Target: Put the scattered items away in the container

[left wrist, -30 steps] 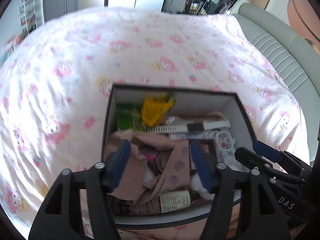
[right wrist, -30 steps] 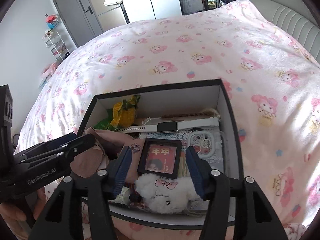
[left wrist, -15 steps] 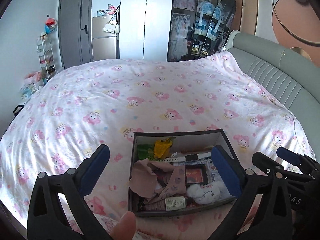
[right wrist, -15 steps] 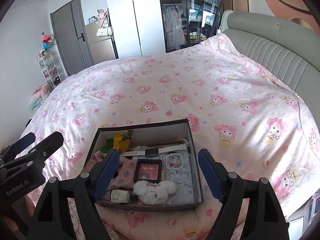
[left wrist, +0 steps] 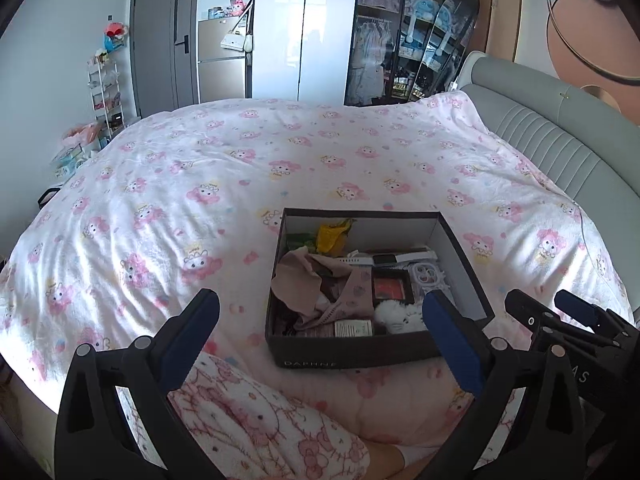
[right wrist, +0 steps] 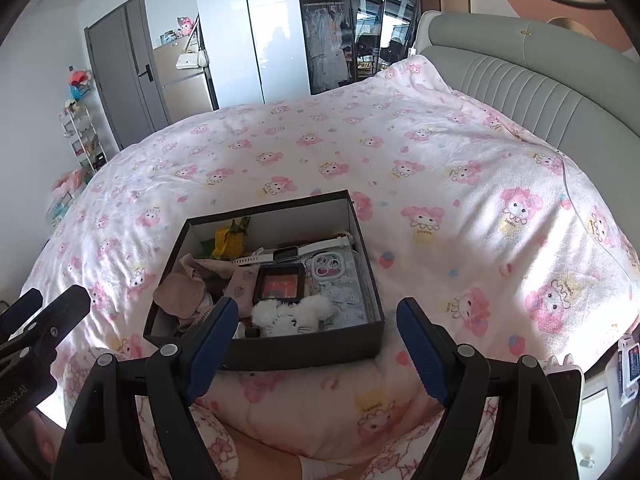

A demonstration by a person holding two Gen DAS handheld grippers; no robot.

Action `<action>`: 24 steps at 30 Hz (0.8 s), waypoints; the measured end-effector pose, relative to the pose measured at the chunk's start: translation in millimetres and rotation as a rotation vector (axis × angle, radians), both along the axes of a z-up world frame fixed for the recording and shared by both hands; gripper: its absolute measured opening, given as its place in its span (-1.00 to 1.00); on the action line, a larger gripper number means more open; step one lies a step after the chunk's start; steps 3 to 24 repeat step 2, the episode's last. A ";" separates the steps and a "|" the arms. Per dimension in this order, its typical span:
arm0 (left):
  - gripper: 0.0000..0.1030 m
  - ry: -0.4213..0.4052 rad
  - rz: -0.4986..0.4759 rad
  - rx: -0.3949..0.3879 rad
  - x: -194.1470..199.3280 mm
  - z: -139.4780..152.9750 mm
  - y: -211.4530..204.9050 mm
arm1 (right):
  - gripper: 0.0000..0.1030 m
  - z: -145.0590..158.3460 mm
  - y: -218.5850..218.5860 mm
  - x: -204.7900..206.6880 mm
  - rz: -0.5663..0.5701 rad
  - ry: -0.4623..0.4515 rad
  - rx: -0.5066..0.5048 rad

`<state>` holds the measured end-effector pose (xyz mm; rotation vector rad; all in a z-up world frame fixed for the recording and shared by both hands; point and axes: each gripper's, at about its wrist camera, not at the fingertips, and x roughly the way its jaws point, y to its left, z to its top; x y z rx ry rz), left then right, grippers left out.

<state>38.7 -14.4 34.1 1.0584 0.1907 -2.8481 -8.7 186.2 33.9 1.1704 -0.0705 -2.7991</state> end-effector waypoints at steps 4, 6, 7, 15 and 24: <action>0.99 -0.010 -0.001 -0.001 6.3 -3.9 1.8 | 0.55 -0.8 -1.1 5.1 0.015 -0.005 -0.005; 0.99 -0.010 -0.001 -0.001 6.3 -3.9 1.8 | 0.55 -0.8 -1.1 5.1 0.015 -0.005 -0.005; 0.99 -0.010 -0.001 -0.001 6.3 -3.9 1.8 | 0.55 -0.8 -1.1 5.1 0.015 -0.005 -0.005; 0.99 -0.010 -0.001 -0.001 6.3 -3.9 1.8 | 0.55 -0.8 -1.1 5.1 0.015 -0.005 -0.005; 0.99 -0.010 -0.001 -0.001 6.3 -3.9 1.8 | 0.55 -0.8 -1.1 5.1 0.015 -0.005 -0.005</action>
